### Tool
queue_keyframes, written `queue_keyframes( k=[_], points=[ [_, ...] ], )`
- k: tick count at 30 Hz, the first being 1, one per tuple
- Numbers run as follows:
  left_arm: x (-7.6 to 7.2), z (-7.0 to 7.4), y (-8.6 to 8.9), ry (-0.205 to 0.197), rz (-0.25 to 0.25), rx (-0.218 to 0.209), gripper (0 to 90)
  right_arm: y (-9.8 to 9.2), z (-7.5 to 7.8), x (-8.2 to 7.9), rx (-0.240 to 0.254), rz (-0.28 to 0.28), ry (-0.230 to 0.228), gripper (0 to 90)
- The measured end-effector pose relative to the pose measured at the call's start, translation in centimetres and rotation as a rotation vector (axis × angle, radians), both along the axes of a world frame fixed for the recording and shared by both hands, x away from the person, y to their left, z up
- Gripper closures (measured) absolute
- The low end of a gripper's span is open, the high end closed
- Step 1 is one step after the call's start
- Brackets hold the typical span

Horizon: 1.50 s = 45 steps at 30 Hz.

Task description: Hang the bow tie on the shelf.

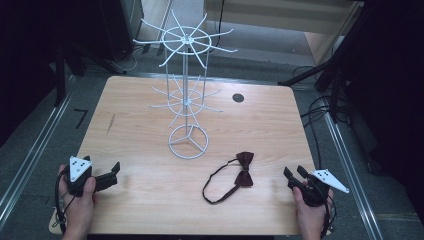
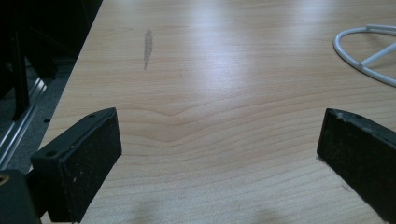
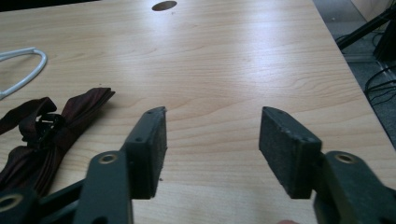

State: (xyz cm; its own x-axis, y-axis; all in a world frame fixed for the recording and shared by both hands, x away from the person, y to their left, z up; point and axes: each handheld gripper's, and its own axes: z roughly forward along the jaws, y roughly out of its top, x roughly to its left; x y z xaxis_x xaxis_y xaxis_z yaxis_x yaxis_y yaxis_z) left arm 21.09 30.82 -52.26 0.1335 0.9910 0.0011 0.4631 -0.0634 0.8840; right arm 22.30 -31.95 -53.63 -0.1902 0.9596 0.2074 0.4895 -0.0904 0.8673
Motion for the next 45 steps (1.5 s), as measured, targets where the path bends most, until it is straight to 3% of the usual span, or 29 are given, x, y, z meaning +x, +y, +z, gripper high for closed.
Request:
queue_keyframes(
  k=[7, 14, 20, 22, 23, 27, 30, 34, 37, 42, 45],
  points=[
    [-0.1, 0.0, -0.1, -0.014, -0.003, 0.003, 0.5, 1.8, 1.2, 0.7, -0.014, 0.061, 0.002, 20.4],
    [-0.3, 0.0, -0.1, -0.022, -0.023, 0.008, 0.5, 3.9, 2.4, 1.3, -0.052, 0.134, 0.001, 16.4],
    [-0.2, 0.0, -0.2, -0.014, -0.025, 0.019, 0.5, 6.3, 3.0, 2.3, -0.061, 0.206, 0.020, 25.3],
    [-0.3, 0.0, -0.3, -0.015, -0.027, 0.026, 0.5, 7.0, 3.0, 2.5, -0.063, 0.248, 0.020, 33.9],
    [-0.3, 0.0, -0.3, -0.021, -0.025, 0.029, 0.5, 7.9, 3.0, 2.8, -0.093, 0.271, 0.034, 37.6],
    [-0.3, 0.0, -0.3, -0.021, -0.027, 0.030, 0.5, 9.4, 2.8, 3.3, -0.127, 0.338, 0.055, 43.9],
    [-0.3, 0.0, -0.4, -0.021, -0.027, 0.030, 0.5, 10.5, 2.8, 3.5, -0.154, 0.363, 0.067, 45.4],
    [-0.3, 0.0, -0.3, -0.021, -0.026, 0.031, 0.5, 11.6, 2.7, 3.9, -0.156, 0.398, 0.073, 46.4],
    [-0.3, 0.0, -0.3, -0.016, -0.024, 0.030, 0.5, 13.2, 2.7, 4.3, -0.145, 0.456, 0.086, 48.2],
    [-0.2, 0.0, -0.3, -0.014, -0.023, 0.029, 0.6, 14.9, 2.7, 4.8, -0.159, 0.496, 0.072, 50.2],
    [-0.2, 0.0, -0.3, -0.014, -0.026, 0.030, 0.6, 16.3, 1.8, 5.3, -0.177, 0.520, 0.097, 51.3]
  ],
)
